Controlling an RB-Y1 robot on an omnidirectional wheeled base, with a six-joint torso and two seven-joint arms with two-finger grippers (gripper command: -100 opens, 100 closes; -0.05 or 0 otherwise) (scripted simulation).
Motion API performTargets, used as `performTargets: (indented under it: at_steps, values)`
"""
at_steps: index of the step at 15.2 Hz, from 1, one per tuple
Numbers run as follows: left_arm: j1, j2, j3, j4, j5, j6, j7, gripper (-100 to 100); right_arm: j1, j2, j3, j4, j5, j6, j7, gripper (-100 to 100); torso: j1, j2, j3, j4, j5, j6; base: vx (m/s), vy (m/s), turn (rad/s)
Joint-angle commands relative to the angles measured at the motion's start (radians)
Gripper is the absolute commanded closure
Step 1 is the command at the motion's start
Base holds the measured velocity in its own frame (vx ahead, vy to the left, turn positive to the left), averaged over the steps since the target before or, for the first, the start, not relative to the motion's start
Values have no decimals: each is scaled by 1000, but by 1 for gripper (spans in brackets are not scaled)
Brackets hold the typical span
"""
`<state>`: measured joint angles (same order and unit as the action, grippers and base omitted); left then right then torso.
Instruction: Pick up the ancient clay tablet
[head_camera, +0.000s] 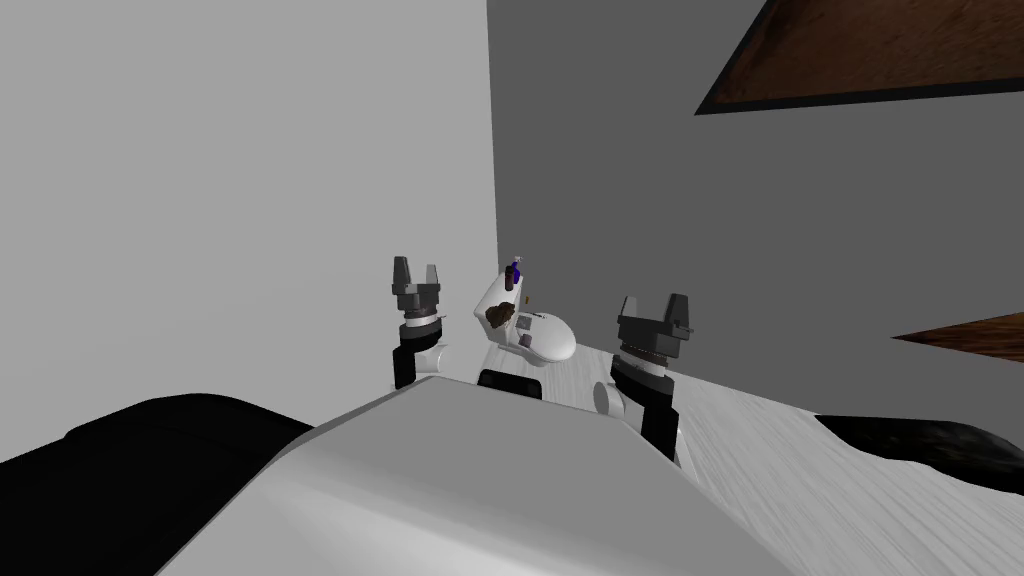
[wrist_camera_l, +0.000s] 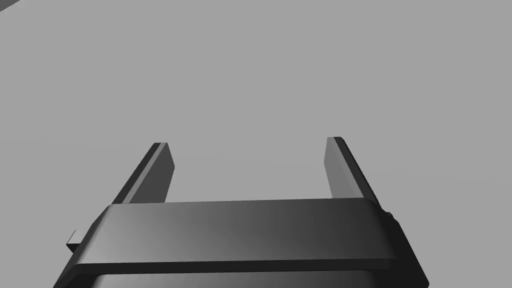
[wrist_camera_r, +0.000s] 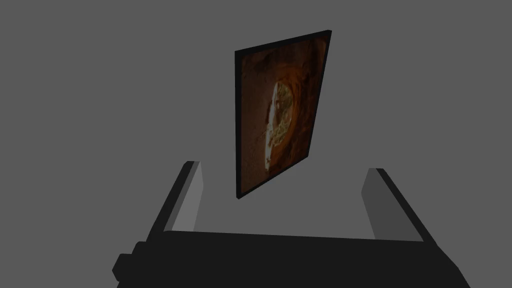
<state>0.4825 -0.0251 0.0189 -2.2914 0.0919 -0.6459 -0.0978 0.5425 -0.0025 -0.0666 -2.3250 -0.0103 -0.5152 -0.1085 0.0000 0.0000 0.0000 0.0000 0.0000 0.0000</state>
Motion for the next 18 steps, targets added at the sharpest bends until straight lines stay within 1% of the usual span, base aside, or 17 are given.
performTargets:
  at_steps: [1,2,4,5,7,8,11,13,15,18]
  values:
    - [-1,44,1,7,1,1,1,-100,0,0,0,0,0,0,0,0,0,0,0,0,0,0,3,-7,11]
    - [-1,44,1,7,1,1,1,-100,0,0,0,0,0,0,0,0,0,0,0,0,0,0,5,-13,14]
    - [-2,98,4,23,3,3,3,-100,0,0,0,0,0,0,0,0,-1,0,0,0,0,0,9,-26,20]
    - [-2,105,4,23,3,3,3,-100,0,0,0,0,0,0,0,0,-1,-1,0,0,0,0,10,-31,22]
    - [-4,159,8,48,7,5,6,-100,0,0,0,0,0,0,0,0,-2,-1,0,0,0,0,12,-41,32]
    - [-4,162,8,48,7,5,6,-100,0,0,0,0,0,0,0,0,-3,-1,-1,0,-1,0,15,-44,34]
    - [-9,235,16,99,14,11,13,-100,0,0,0,0,0,0,0,0,-4,-2,-1,0,-1,0,23,-69,50]
    - [-12,276,23,141,20,16,18,-100,0,0,0,0,0,0,0,0,-6,-2,-1,-1,-1,0,36,-103,81]
    - [-16,310,30,188,27,22,24,-100,0,0,0,0,0,0,0,0,-8,-3,-2,-1,-2,0,27,-126,85]
    - [-22,350,43,266,39,31,33,-100,0,0,0,0,0,0,0,0,-9,-3,-2,-1,-2,0,35,-130,86]
